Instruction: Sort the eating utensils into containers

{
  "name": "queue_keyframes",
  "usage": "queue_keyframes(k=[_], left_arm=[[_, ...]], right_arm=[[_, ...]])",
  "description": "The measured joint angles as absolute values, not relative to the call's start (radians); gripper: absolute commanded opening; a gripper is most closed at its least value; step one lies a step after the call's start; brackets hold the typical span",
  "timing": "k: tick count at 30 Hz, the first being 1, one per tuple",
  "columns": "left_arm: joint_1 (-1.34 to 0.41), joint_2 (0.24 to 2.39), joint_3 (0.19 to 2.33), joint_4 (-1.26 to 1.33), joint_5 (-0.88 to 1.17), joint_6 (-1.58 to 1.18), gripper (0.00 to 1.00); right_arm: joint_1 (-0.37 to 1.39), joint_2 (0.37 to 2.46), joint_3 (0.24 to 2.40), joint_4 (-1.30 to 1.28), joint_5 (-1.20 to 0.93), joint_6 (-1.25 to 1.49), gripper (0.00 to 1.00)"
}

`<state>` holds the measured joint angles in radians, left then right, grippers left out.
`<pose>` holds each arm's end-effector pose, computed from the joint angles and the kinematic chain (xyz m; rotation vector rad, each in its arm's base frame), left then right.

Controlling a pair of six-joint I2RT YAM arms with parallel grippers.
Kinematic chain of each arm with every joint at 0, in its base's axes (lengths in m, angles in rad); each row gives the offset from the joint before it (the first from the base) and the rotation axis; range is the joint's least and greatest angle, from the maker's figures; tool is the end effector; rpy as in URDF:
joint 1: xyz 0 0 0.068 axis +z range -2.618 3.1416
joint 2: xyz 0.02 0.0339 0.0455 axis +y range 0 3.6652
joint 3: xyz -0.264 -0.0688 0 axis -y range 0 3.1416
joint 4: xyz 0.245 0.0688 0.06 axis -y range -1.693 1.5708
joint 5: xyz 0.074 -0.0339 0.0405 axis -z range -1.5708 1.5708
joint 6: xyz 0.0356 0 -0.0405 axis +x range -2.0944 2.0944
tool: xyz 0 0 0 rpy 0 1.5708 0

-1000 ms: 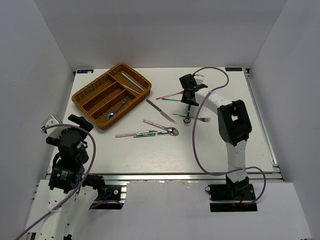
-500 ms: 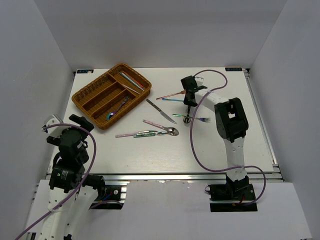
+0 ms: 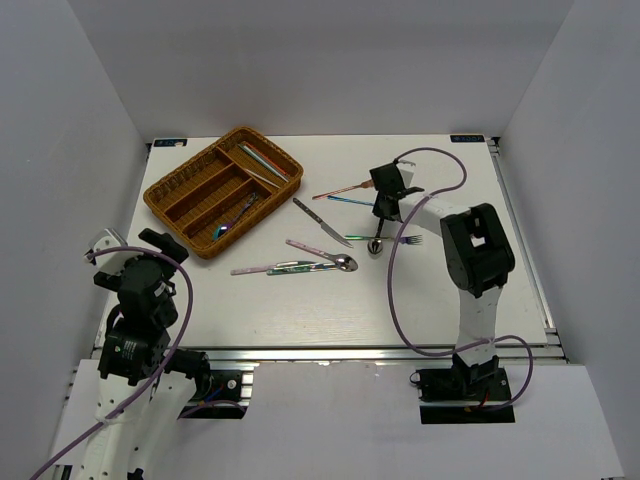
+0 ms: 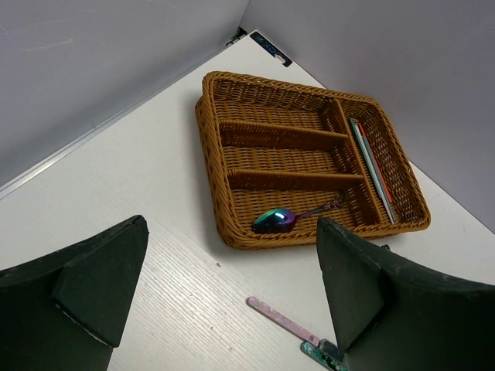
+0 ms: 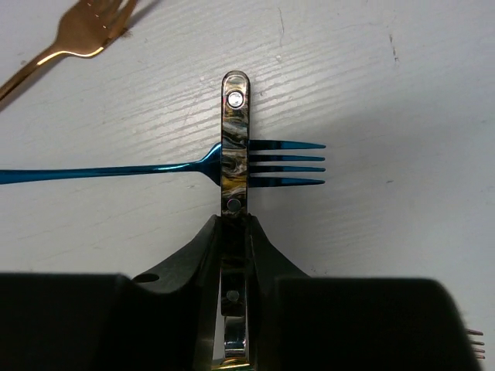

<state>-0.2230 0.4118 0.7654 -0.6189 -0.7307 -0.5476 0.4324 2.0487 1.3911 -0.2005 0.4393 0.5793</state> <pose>0.0873 0.0046 0.3339 -0.7643 1.5951 0.1140 0.4072 0.1712 0.1653 0.3621 2.2970 -0.0346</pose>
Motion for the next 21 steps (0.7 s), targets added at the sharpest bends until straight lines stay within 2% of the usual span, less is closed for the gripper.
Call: queue_keyframes(k=[9,16,21], left_arm=[[-0.223,0.419,0.765,-0.616,-0.722,-0.546,0.98],[-0.223,0.422,0.765,-0.616,-0.721,-0.545,0.98],[-0.223,0.426,0.765,-0.612,-0.72,-0.544,0.98]], right_arm=[[0.441,1.879,1.245,0.036,0.463,0.517,0.0],[0.459,1.84,1.172,0.316,0.503,0.401,0.0],[0.481,1.839,1.129,0.405,0.509,0.351,0.0]])
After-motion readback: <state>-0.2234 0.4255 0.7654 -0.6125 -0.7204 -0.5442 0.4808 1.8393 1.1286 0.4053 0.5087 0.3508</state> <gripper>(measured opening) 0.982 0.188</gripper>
